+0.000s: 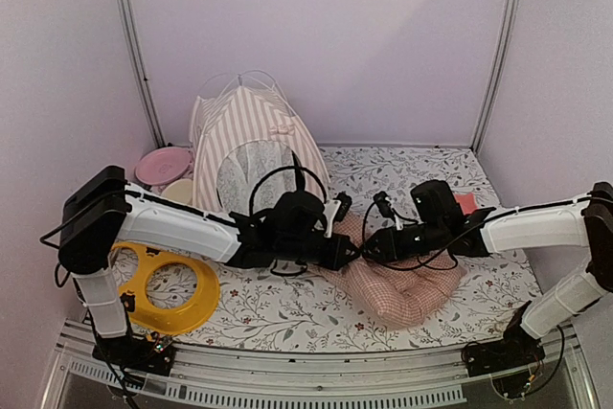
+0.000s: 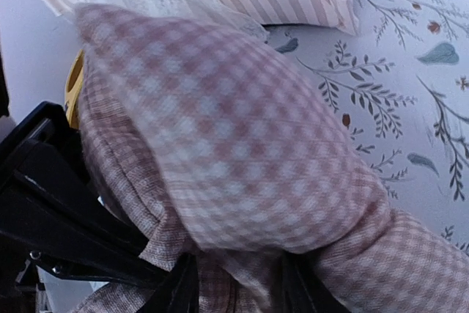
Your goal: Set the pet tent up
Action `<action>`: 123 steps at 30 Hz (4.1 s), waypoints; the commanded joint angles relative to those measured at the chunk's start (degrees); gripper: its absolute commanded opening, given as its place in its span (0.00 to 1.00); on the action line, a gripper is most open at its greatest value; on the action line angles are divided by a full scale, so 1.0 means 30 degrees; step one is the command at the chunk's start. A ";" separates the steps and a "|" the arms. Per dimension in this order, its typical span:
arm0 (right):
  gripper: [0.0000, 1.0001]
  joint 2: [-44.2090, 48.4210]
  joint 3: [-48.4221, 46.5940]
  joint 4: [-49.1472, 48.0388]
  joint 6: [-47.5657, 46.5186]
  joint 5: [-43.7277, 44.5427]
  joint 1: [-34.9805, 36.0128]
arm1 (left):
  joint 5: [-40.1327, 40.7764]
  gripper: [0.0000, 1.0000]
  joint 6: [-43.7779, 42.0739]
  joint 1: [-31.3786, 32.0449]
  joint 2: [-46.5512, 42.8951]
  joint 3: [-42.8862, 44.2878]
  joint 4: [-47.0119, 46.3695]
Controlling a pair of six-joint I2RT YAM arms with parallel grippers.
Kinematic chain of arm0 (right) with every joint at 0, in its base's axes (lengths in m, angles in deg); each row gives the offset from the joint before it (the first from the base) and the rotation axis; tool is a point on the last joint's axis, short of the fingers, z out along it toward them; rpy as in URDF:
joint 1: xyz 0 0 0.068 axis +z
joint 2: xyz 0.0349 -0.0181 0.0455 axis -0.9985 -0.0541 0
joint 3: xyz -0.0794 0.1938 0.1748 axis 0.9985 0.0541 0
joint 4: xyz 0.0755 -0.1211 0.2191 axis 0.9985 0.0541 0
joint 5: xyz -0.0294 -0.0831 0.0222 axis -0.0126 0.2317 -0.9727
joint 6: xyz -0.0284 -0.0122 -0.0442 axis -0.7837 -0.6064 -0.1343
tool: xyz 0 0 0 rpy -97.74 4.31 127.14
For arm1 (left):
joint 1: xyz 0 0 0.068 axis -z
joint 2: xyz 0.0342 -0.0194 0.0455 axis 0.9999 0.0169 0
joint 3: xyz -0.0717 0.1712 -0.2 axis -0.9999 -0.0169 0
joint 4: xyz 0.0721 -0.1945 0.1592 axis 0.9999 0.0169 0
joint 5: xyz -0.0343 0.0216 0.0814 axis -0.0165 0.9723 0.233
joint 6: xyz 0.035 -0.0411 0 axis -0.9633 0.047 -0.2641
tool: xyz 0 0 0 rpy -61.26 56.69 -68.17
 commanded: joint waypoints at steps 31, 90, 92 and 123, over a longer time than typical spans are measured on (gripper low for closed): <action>0.92 0.5052 0.0819 -0.1592 0.1288 -0.2978 -0.2871 | -0.2082 0.03 -0.1346 -0.0142 0.4574 0.2622 -0.0334; 0.00 -0.3304 -0.6896 0.3530 -0.1715 -0.2269 0.2420 | 0.1311 0.00 0.0791 -0.1152 -0.5804 -0.8048 -0.3230; 0.00 -0.3146 -0.5494 0.2165 -0.1196 -0.2863 0.2646 | 0.1785 0.00 0.1304 -0.1149 -0.5699 -0.7422 -0.2914; 0.99 -0.2027 -0.3081 0.3132 -0.3154 0.4454 -0.5225 | 0.3431 0.00 0.2167 -0.1084 -0.4997 -0.6394 -0.1049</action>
